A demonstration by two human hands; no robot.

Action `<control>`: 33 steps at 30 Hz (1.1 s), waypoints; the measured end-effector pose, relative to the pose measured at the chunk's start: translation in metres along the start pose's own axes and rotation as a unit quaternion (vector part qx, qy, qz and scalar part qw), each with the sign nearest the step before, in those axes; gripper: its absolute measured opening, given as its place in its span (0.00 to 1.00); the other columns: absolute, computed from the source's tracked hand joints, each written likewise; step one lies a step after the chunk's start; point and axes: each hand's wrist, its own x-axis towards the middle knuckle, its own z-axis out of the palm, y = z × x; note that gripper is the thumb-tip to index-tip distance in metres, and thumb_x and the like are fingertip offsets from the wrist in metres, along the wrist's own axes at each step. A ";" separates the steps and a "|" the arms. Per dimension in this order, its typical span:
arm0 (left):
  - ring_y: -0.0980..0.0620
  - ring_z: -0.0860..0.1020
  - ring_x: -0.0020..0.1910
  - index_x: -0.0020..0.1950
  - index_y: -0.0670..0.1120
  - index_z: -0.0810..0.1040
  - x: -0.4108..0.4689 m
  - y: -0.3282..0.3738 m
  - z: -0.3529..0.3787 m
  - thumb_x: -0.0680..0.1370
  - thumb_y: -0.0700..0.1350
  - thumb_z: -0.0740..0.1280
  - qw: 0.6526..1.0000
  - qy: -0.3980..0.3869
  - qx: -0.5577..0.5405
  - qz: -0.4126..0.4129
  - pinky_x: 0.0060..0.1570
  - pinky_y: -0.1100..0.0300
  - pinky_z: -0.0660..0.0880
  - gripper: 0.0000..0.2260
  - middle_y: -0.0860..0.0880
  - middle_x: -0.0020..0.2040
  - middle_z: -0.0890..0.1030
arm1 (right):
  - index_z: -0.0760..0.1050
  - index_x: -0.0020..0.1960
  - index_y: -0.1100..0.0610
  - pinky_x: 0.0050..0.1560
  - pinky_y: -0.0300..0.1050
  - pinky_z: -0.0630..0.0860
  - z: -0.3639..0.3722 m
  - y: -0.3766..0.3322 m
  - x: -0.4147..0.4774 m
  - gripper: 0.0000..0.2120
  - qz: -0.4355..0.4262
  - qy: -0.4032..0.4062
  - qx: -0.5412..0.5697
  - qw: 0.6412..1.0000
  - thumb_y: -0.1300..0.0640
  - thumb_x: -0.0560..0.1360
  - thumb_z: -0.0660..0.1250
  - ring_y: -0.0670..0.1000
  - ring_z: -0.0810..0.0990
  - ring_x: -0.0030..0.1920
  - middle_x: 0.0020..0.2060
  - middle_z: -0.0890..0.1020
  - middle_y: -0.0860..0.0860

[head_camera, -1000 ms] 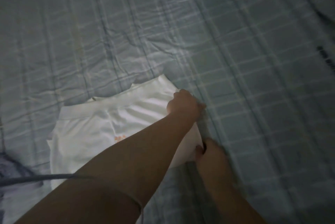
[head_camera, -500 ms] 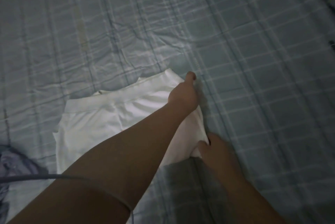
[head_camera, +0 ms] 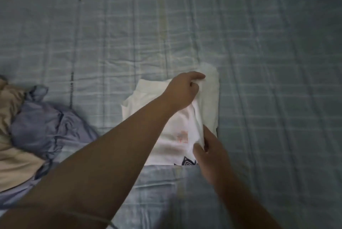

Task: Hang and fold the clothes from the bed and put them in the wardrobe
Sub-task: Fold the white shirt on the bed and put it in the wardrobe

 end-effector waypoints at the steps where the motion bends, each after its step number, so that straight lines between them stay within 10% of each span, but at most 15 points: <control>1: 0.51 0.75 0.64 0.66 0.45 0.79 -0.008 -0.016 -0.021 0.76 0.33 0.59 1.000 -0.002 -0.007 -0.001 0.59 0.72 0.65 0.21 0.48 0.67 0.78 | 0.69 0.68 0.36 0.42 0.37 0.73 0.020 -0.012 -0.003 0.29 -0.014 0.002 -0.005 1.000 0.51 0.67 0.58 0.38 0.78 0.40 0.43 0.81 0.40; 10: 0.61 0.68 0.67 0.76 0.51 0.67 -0.062 -0.166 -0.131 0.75 0.29 0.59 0.997 -0.034 -0.050 -0.054 0.58 0.83 0.59 0.32 0.56 0.70 0.69 | 0.58 0.77 0.45 0.66 0.46 0.71 0.190 -0.049 0.000 0.33 -0.033 -0.021 -0.122 0.992 0.52 0.74 0.63 0.48 0.75 0.65 0.66 0.76 0.48; 14: 0.53 0.75 0.63 0.73 0.50 0.71 -0.077 -0.218 -0.124 0.72 0.28 0.61 0.981 -0.030 -0.132 -0.139 0.57 0.70 0.70 0.32 0.51 0.67 0.74 | 0.46 0.80 0.49 0.72 0.43 0.62 0.238 -0.031 -0.001 0.37 -0.026 -0.047 -0.233 0.971 0.50 0.78 0.63 0.50 0.67 0.71 0.74 0.66 0.49; 20: 0.46 0.74 0.66 0.76 0.47 0.65 -0.075 -0.243 -0.107 0.76 0.37 0.66 0.958 0.039 -0.173 -0.224 0.66 0.53 0.71 0.28 0.45 0.70 0.73 | 0.61 0.74 0.51 0.53 0.49 0.80 0.242 -0.035 0.005 0.26 -0.088 0.018 -0.237 0.967 0.47 0.79 0.59 0.54 0.82 0.52 0.57 0.82 0.56; 27: 0.37 0.63 0.74 0.76 0.35 0.63 -0.135 -0.220 -0.096 0.76 0.37 0.65 0.987 0.088 -0.034 -0.127 0.74 0.52 0.57 0.28 0.34 0.74 0.64 | 0.77 0.60 0.56 0.61 0.47 0.72 0.161 -0.017 0.013 0.17 -0.170 0.131 -0.222 0.951 0.63 0.74 0.58 0.53 0.77 0.57 0.55 0.80 0.51; 33: 0.37 0.54 0.79 0.78 0.42 0.64 -0.207 -0.198 -0.051 0.78 0.51 0.62 0.965 -0.010 0.225 0.133 0.76 0.40 0.55 0.29 0.39 0.79 0.60 | 0.58 0.78 0.50 0.75 0.62 0.55 0.116 0.023 0.017 0.40 -0.253 0.003 -0.496 0.830 0.51 0.67 0.64 0.56 0.53 0.79 0.78 0.58 0.51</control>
